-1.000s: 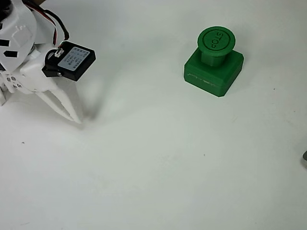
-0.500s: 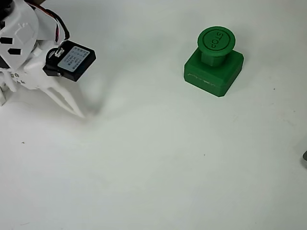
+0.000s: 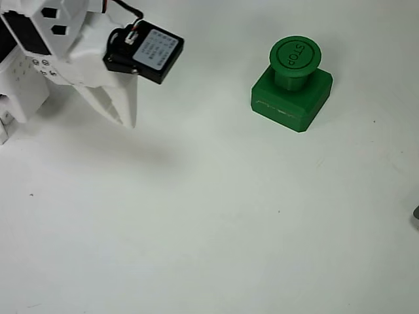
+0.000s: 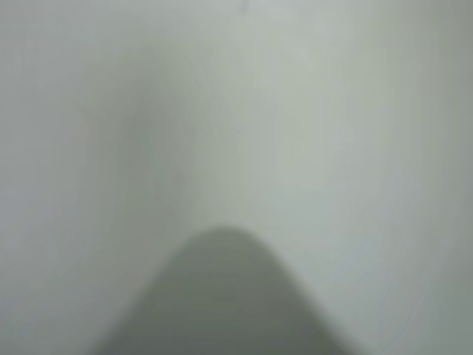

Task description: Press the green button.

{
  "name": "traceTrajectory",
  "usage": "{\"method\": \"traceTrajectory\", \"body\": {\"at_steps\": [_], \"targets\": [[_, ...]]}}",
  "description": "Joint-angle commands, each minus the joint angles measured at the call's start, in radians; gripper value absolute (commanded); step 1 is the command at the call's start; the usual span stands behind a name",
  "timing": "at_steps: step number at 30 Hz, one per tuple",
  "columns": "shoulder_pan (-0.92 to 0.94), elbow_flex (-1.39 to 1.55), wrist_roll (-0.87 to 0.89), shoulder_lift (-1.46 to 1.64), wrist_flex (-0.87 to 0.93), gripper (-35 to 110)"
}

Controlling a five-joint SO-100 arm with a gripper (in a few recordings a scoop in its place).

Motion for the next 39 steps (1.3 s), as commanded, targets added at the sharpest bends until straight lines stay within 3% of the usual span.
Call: {"method": "traceTrajectory", "body": {"at_steps": [1, 13, 22, 39], "targets": [[-0.054, -0.341, -0.049, -0.16, 0.043, 0], [-0.224, -0.891, -0.175, -0.58, 0.072, 0], [-0.35, -1.611, -0.192, -1.017, 0.379, 0], [-0.491, -1.611, -0.121, -1.085, 0.379, 0]]}}
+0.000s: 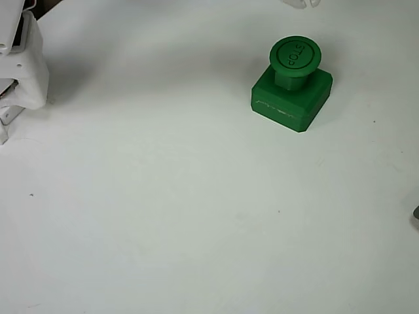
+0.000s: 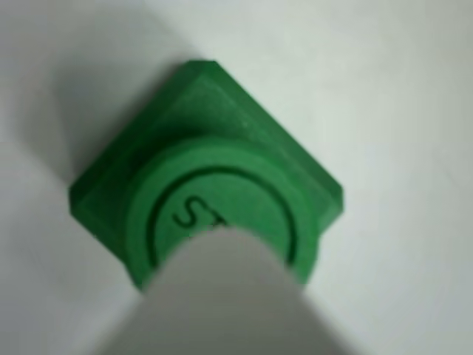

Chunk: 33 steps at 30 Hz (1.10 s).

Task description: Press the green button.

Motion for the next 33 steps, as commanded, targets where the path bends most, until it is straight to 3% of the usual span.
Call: {"method": "traceTrajectory", "body": {"at_steps": [1, 33], "targets": [[-0.025, -0.026, 0.009, 0.014, 0.012, 0], [0.017, -0.041, 0.021, -0.258, 0.015, 0]]}}
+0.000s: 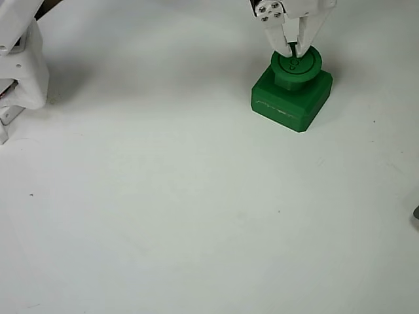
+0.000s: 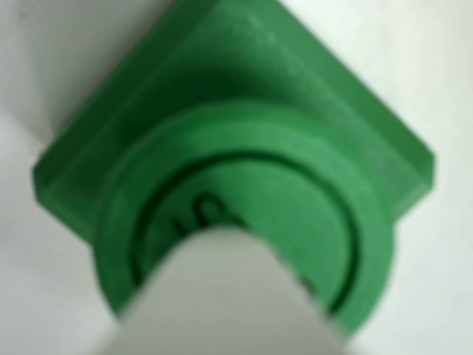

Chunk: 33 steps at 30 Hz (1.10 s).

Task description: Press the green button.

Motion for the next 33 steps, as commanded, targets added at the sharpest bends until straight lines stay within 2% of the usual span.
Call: {"method": "traceTrajectory", "body": {"at_steps": [1, 20, 27, 33], "targets": [[-0.014, -0.046, 0.003, -0.028, 0.015, 0], [-0.057, -0.072, 0.112, -0.124, 0.018, 0], [-0.041, -0.058, 0.087, 0.011, 0.021, 0], [-0.014, 0.075, 0.081, 0.193, 0.021, 0]]}}
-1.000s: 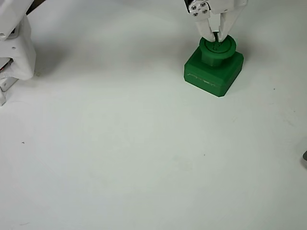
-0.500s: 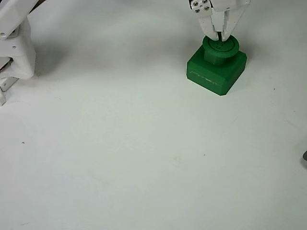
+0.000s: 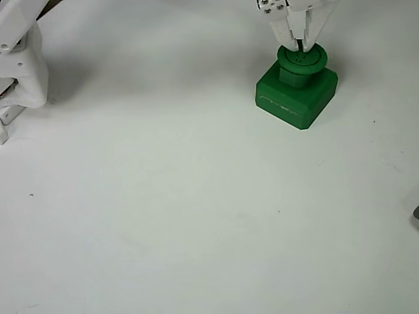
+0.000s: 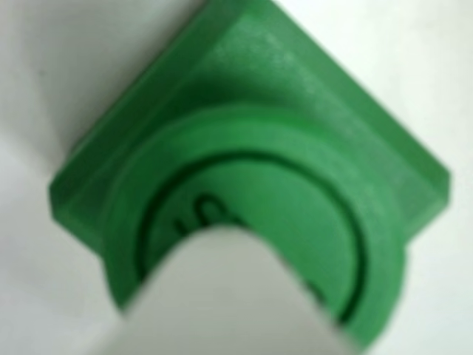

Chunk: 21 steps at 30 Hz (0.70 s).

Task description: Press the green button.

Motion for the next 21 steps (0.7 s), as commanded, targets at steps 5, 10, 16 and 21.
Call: {"method": "traceTrajectory", "body": {"at_steps": [5, 10, 16, 21], "targets": [[0.041, 0.115, -0.032, 0.288, 0.021, 0], [0.081, 0.222, -0.046, 0.434, 0.021, 0], [0.121, 0.402, -0.035, 0.62, 0.021, 0], [0.126, 0.581, 0.002, 0.815, 0.021, 0]]}}
